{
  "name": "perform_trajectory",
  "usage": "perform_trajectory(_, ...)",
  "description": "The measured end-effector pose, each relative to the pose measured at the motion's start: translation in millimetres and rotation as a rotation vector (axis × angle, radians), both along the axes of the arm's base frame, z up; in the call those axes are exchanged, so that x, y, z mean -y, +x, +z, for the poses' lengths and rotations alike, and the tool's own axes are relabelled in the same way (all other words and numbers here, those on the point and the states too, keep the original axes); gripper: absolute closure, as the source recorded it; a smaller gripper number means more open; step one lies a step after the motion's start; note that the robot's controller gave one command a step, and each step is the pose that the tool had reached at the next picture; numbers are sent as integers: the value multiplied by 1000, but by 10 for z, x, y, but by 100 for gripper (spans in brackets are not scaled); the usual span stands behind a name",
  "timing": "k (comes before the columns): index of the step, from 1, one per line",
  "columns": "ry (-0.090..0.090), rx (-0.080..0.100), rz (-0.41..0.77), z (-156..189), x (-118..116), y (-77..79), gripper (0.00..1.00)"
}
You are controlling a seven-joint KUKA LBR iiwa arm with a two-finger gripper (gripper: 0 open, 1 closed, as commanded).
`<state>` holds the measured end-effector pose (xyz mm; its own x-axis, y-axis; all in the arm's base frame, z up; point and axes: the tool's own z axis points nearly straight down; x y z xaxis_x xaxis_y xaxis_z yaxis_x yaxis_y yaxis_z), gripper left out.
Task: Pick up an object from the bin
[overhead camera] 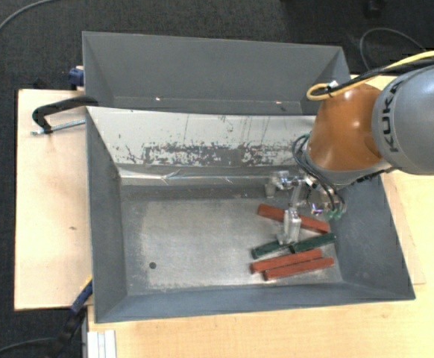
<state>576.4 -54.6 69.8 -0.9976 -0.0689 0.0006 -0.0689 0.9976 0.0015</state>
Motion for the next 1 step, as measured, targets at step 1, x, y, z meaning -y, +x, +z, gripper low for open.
perform_trajectory(1,0,3,-1,12,3,9,100)
